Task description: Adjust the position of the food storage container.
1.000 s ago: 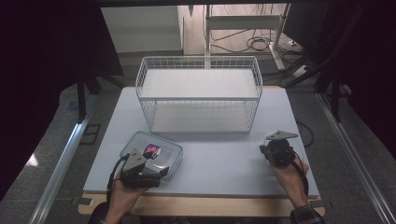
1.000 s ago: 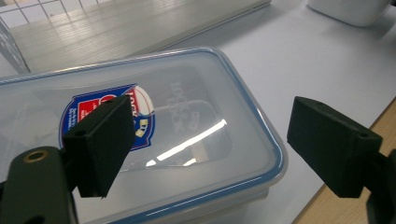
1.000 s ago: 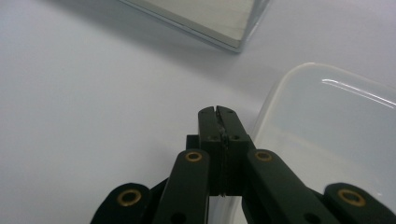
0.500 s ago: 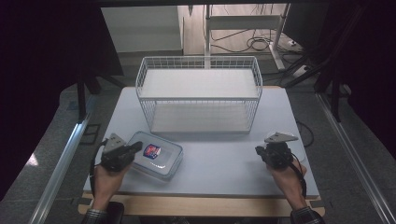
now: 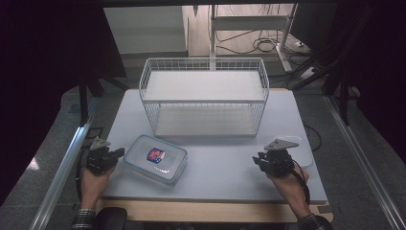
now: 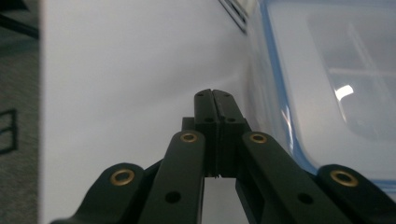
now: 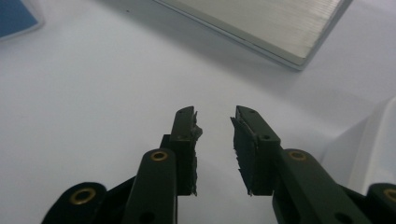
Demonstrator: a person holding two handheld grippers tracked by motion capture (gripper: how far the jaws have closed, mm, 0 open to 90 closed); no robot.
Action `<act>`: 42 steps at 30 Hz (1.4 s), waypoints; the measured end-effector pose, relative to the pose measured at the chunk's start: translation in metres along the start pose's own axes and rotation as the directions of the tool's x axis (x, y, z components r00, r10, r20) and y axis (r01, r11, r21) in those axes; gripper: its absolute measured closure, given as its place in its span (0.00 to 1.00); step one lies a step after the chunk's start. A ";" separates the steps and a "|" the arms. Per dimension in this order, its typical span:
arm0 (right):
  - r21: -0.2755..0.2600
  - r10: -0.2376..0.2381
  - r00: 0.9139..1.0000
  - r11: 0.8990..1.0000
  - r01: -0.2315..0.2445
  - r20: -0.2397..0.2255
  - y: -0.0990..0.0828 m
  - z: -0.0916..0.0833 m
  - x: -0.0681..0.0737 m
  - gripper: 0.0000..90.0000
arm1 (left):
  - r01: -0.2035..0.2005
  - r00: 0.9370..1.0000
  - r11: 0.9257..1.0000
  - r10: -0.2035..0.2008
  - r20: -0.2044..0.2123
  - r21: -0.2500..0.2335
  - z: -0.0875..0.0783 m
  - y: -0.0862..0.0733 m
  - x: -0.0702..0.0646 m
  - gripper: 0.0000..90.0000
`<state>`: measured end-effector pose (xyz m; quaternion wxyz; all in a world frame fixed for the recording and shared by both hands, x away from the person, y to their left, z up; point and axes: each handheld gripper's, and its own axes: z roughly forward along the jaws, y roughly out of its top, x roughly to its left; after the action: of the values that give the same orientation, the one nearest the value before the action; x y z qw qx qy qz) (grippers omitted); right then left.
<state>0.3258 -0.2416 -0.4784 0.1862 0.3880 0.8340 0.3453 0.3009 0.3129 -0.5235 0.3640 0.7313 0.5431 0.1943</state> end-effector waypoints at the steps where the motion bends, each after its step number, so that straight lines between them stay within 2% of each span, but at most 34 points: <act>1: 0.002 0.003 1.000 1.000 -0.003 -0.014 -0.001 0.000 0.002 0.74 | -0.003 1.000 1.000 0.003 -0.001 0.025 0.004 -0.002 -0.004 1.00; 3: 0.003 0.005 1.000 1.000 -0.005 -0.022 -0.001 0.000 0.002 0.74 | -0.003 1.000 0.999 0.004 -0.004 0.038 0.004 -0.002 -0.005 1.00; 5: 0.004 0.012 0.999 1.000 -0.012 -0.043 -0.002 -0.001 0.004 0.72 | 0.020 0.999 0.999 -0.021 0.024 0.036 0.003 -0.005 -0.007 1.00; 6: 0.004 0.012 0.999 1.000 -0.012 -0.043 -0.002 -0.001 0.004 0.72 | 0.020 0.999 0.999 -0.021 0.024 0.036 0.003 -0.005 -0.007 1.00; 13: 0.008 0.009 0.998 1.000 -0.008 -0.069 -0.001 0.000 0.011 0.69 | -0.035 0.996 0.997 0.029 0.090 0.070 0.010 -0.004 -0.029 1.00; 14: 0.008 0.009 0.998 1.000 -0.008 -0.069 -0.001 0.000 0.011 0.69 | -0.046 0.996 0.996 0.040 0.085 0.074 0.011 -0.003 -0.034 1.00; 15: 0.009 0.009 0.997 1.000 -0.009 -0.073 -0.001 0.001 0.012 0.69 | -0.080 0.994 0.994 0.073 0.081 0.079 0.013 0.000 -0.041 1.00; 16: 0.009 0.009 0.997 1.000 -0.009 -0.073 -0.001 0.001 0.012 0.69 | -0.080 0.994 0.994 0.073 0.081 0.079 0.013 0.000 -0.041 1.00; 19: 0.013 0.011 0.997 1.000 -0.010 -0.079 -0.001 0.002 0.013 0.69 | -0.105 0.989 0.991 0.096 0.117 0.078 0.017 0.003 -0.053 1.00; 21: 0.015 0.012 0.997 1.000 -0.011 -0.082 -0.001 0.002 0.012 0.68 | -0.112 0.987 0.991 0.102 0.123 0.078 0.018 0.004 -0.055 1.00; 33: 0.027 0.037 0.992 0.999 -0.034 -0.120 -0.001 0.007 0.017 0.68 | -0.172 0.967 0.983 0.156 0.200 0.064 0.028 0.012 -0.088 1.00; 35: 0.029 0.039 0.990 0.999 -0.035 -0.134 -0.001 0.008 0.019 0.67 | -0.184 0.960 0.981 0.166 0.226 0.061 0.031 0.014 -0.097 1.00; 36: 0.029 0.039 0.990 0.999 -0.035 -0.134 -0.001 0.008 0.019 0.67 | -0.184 0.960 0.981 0.166 0.226 0.061 0.031 0.014 -0.097 1.00; 40: 0.032 0.036 0.988 0.999 -0.032 -0.148 -0.001 0.011 0.022 0.66 | -0.195 0.950 0.979 0.174 0.261 0.056 0.034 0.016 -0.110 1.00; 41: 0.037 0.040 0.987 0.999 -0.034 -0.157 -0.001 0.012 0.023 0.66 | -0.203 0.944 0.977 0.181 0.276 0.056 0.035 0.017 -0.115 1.00; 42: 0.037 0.040 0.987 0.999 -0.034 -0.157 -0.001 0.012 0.023 0.66 | -0.203 0.944 0.977 0.181 0.276 0.056 0.035 0.017 -0.115 1.00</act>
<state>0.3175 -0.2195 -0.4884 0.1067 0.3780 0.8445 0.3641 0.2971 0.1912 -0.5212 0.3826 0.8150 0.4225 0.1049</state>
